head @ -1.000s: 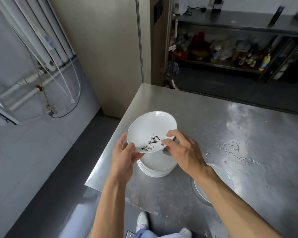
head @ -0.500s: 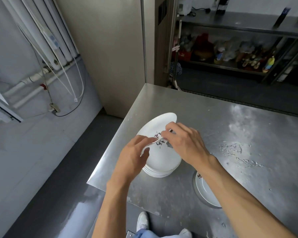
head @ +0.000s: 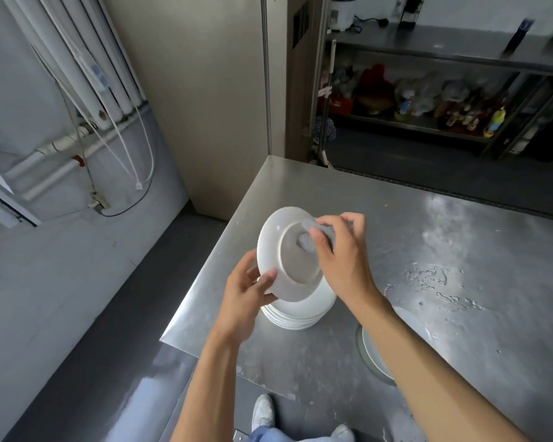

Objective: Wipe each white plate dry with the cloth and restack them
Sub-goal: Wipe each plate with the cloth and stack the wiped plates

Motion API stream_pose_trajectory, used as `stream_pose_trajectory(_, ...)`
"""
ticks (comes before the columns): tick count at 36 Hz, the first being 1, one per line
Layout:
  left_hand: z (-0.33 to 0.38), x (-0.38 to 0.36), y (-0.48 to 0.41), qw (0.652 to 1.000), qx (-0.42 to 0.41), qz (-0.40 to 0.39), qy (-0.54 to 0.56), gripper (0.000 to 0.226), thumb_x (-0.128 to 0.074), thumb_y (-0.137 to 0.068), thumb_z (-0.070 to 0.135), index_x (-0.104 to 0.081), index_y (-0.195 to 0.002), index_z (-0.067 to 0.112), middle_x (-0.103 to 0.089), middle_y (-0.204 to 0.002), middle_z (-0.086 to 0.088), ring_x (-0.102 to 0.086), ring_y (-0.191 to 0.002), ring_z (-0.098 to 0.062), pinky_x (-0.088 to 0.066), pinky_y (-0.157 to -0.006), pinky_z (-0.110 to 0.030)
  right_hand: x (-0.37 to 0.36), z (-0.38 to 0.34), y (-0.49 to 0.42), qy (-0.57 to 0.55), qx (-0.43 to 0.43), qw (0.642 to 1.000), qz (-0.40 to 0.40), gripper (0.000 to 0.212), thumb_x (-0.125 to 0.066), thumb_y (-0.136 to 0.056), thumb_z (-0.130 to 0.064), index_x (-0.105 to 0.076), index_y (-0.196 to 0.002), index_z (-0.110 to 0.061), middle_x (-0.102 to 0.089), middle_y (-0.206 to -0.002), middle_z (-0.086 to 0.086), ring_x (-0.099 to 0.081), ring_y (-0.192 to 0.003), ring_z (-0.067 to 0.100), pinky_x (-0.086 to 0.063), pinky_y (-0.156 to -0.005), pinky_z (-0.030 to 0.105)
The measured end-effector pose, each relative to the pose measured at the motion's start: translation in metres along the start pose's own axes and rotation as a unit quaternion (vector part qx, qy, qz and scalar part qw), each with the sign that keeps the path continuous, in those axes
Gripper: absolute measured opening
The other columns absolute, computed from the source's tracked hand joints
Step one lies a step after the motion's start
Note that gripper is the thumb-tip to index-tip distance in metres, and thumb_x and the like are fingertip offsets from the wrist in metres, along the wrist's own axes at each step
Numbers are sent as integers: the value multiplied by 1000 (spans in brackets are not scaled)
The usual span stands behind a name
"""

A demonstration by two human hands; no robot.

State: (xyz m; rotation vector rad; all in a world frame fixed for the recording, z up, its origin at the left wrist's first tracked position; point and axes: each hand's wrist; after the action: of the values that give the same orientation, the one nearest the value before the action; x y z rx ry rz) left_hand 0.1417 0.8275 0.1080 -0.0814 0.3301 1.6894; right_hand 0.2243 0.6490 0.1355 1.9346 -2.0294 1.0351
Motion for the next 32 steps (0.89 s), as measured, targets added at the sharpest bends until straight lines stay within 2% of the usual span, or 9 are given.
stream_pose_trajectory(4,-2,-1,1,997,48,10,55,34,-63,-104,14,-67,-130,34,-74,-123,-13,-73,-112,-34,-63,-86,-41,-10,-13,-2,-47,-69,996,28,22,-66,-96,-24,-65,-114,-13,-36,-121,4,-46,-99,-12,-31,-85,-4)
stream_pose_trajectory(7,-4,-6,3,994,67,2,92,37,-71,-97,21,-66,-132,30,-74,-119,-13,-73,-107,-29,-62,-84,-39,-17,-25,-3,-79,-115,990,-20,26,-59,-97,-21,-60,-123,-17,-31,-123,-3,-47,-92,-7,-40,-89,9)
stream_pose_trajectory(8,-4,-7,3,992,67,1,103,39,-72,-94,23,-66,-132,28,-74,-116,-12,-74,-104,-27,-62,-83,-39,-19,-27,-1,-79,-104,990,-53,30,-57,-97,-18,-59,-127,-19,-31,-125,-5,-45,-98,-5,-38,-92,12)
stream_pose_trajectory(12,-4,-3,0,989,55,15,136,43,-72,-95,21,-62,-137,21,-72,-125,-18,-72,-105,-31,-62,-86,-41,-17,-31,5,-21,25,980,-195,45,-54,-98,-12,-54,-142,-21,-38,-139,-8,-39,-127,0,-21,-104,1)
stream_pose_trajectory(16,-5,8,0,986,44,29,160,37,-69,-98,17,-64,-134,21,-70,-130,-21,-70,-111,-36,-61,-93,-48,-8,-27,10,25,124,956,-266,39,-57,-100,-11,-61,-137,-23,-44,-142,-9,-45,-129,9,-35,-110,19)
stream_pose_trajectory(20,-6,16,2,984,46,25,171,32,-66,-98,18,-68,-129,27,-71,-132,-17,-71,-113,-35,-61,-96,-49,1,-18,14,115,197,945,-232,38,-63,-91,0,-70,-125,-17,-56,-141,0,-58,-119,25,-50,-97,42)
stream_pose_trajectory(23,-7,21,3,985,53,23,163,34,-72,-95,19,-68,-128,26,-71,-129,-16,-71,-112,-37,-57,-101,-56,2,-9,16,167,206,946,-188,43,-68,-82,3,-73,-118,-20,-61,-138,0,-64,-110,29,-53,-85,42)
stream_pose_trajectory(27,-10,20,6,988,70,14,137,40,-73,-90,22,-67,-130,25,-70,-120,-19,-66,-110,-40,-49,-106,-66,-5,-7,12,196,179,954,-140,39,-71,-82,-1,-73,-115,-21,-60,-138,-1,-63,-108,29,-57,-81,41)
stream_pose_trajectory(32,-9,14,7,988,74,2,137,43,-73,-91,19,-65,-133,21,-70,-119,-20,-66,-107,-37,-44,-107,-68,-19,-26,14,155,191,962,-122,25,-69,-90,-13,-74,-114,-14,-61,-136,2,-59,-118,29,-54,-94,41)
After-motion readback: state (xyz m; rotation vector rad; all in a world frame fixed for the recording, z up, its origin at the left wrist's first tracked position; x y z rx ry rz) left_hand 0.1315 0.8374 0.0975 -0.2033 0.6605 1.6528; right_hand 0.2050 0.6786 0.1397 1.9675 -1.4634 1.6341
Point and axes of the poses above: each hand's wrist, its own y-axis away from the middle knuckle, its own x-axis out of the back of the hand, z = x × y
